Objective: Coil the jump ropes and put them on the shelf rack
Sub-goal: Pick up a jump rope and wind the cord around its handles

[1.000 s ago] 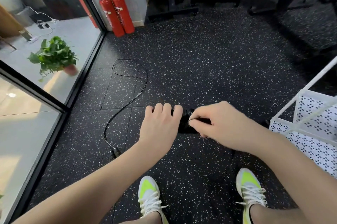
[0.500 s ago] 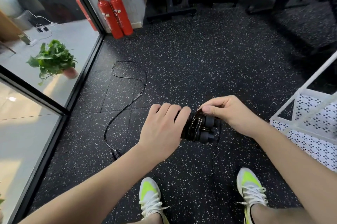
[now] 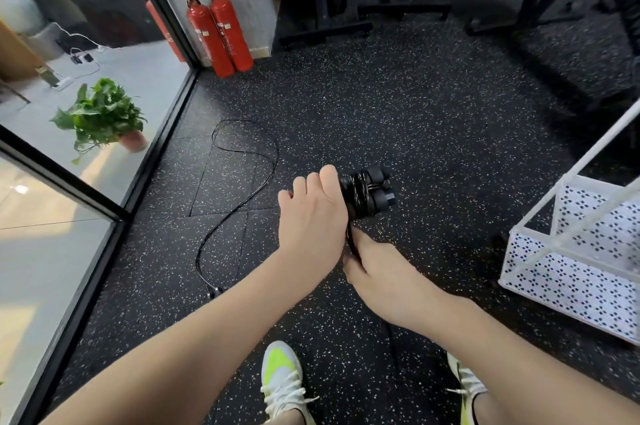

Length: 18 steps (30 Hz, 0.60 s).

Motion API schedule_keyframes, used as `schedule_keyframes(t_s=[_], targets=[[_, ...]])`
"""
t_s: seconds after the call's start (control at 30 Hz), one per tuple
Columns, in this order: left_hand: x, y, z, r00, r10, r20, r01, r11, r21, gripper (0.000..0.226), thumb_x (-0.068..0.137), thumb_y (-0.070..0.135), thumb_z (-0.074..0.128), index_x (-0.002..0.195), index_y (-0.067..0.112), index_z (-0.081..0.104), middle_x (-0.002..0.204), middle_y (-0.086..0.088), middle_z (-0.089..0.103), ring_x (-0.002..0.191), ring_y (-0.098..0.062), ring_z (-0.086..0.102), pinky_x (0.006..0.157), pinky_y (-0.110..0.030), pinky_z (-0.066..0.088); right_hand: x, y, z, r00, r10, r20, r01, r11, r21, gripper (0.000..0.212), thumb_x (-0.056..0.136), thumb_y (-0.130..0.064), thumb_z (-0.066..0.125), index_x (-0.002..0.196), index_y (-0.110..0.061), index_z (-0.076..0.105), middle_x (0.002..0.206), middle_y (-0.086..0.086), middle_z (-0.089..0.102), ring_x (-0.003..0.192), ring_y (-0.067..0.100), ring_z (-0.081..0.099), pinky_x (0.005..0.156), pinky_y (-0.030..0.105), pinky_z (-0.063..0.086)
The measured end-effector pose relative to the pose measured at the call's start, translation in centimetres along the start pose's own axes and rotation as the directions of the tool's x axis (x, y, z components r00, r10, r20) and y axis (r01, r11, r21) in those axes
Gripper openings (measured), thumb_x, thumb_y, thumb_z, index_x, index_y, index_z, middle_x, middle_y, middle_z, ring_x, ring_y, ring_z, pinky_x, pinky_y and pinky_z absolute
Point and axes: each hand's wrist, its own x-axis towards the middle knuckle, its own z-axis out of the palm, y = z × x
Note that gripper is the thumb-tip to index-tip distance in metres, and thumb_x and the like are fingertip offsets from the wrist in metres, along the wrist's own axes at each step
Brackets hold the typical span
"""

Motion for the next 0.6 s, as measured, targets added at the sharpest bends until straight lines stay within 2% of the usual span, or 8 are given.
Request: schedule_keyframes(t_s=[0.07, 0.13, 0.27, 0.37, 0.47, 0.53, 0.6], targets=[[0.3, -0.2, 0.3, 0.999, 0.002, 0.039, -0.005, 0.998, 0.066, 0.049, 0.09, 0.011, 0.054, 0.129, 0.009, 0.024, 0.119, -0.008, 0.053, 0.105, -0.029, 0.052, 0.082, -0.041, 0.038, -0.3, -0.3, -0.3, 1.0, -0.014, -0.008, 0.013, 0.993, -0.119, 0.013, 0.103, -0.025, 0.042, 0.106, -0.016, 0.05, 0.083, 0.007, 0.065, 0.055, 0.012, 0.051, 0.05, 0.024, 0.037], [0.4, -0.4, 0.4, 0.998, -0.002, 0.063, -0.005, 0.994, 0.106, 0.053, 0.091, 0.012, 0.056, 0.129, 0.008, 0.019, 0.121, -0.009, 0.053, 0.109, -0.029, 0.052, 0.083, -0.041, 0.039, -0.7, -1.0, -0.9, 0.999, -0.042, -0.026, 0.036, 0.982, -0.184, 0.018, 0.103, -0.028, 0.042, 0.094, -0.016, 0.051, 0.079, 0.009, 0.063, 0.055, 0.018, 0.05, 0.051, 0.03, 0.038], [0.3, -0.6, 0.1, 0.99, 0.039, 0.135, -0.058, 0.989, 0.135, 0.058, 0.087, 0.009, 0.063, 0.127, 0.01, 0.022, 0.12, -0.008, 0.053, 0.11, -0.029, 0.052, 0.086, -0.04, 0.04, -1.1, -2.2, -3.1, 0.992, -0.106, -0.063, 0.083, 0.95, -0.3, 0.023, 0.103, -0.031, 0.043, 0.09, -0.019, 0.058, 0.069, 0.001, 0.06, 0.052, 0.012, 0.048, 0.047, 0.023, 0.029], [-0.2, -0.9, 0.4, 0.982, 0.154, 0.111, -0.166, 0.979, 0.118, 0.056, 0.084, 0.006, 0.065, 0.122, 0.013, 0.024, 0.116, -0.005, 0.052, 0.107, -0.027, 0.051, 0.086, -0.039, 0.039, -0.8, -2.4, -5.2, 0.983, -0.143, -0.113, 0.088, 0.914, -0.396, 0.022, 0.101, -0.036, 0.048, 0.097, -0.026, 0.067, 0.068, -0.007, 0.061, 0.055, 0.008, 0.051, 0.05, 0.023, 0.032], [-0.7, -1.8, 1.0, 0.953, 0.298, 0.061, -0.302, 0.951, 0.068, 0.06, 0.072, 0.009, 0.077, 0.111, 0.015, 0.031, 0.101, -0.002, 0.056, 0.089, -0.024, 0.054, 0.073, -0.037, 0.036, -0.6, -2.1, -7.1, 0.971, -0.168, -0.168, 0.077, 0.892, -0.445, 0.017, 0.092, -0.051, 0.063, 0.094, -0.036, 0.069, 0.072, -0.014, 0.065, 0.066, 0.003, 0.059, 0.062, 0.026, 0.043], [-1.0, -2.6, 1.9, 0.916, 0.402, 0.002, -0.402, 0.916, 0.006, 0.065, 0.058, 0.009, 0.084, 0.108, 0.013, 0.042, 0.094, -0.003, 0.059, 0.077, -0.026, 0.056, 0.065, -0.037, 0.04, -0.2, -1.8, -8.0, 0.965, -0.164, -0.205, 0.056, 0.891, -0.45, 0.027, 0.079, -0.063, 0.072, 0.086, -0.037, 0.068, 0.075, -0.018, 0.067, 0.072, 0.001, 0.06, 0.068, 0.027, 0.045], [-1.5, -3.0, 2.4, 0.858, 0.512, -0.031, -0.513, 0.855, -0.076, 0.06, 0.063, 0.007, 0.077, 0.114, 0.011, 0.046, 0.1, -0.005, 0.062, 0.08, -0.028, 0.059, 0.067, -0.041, 0.046, 0.3, -1.3, -8.9, 0.963, -0.134, -0.235, 0.027, 0.912, -0.41, 0.035, 0.068, -0.069, 0.076, 0.079, -0.037, 0.068, 0.072, -0.018, 0.068, 0.069, 0.001, 0.059, 0.066, 0.027, 0.045]])
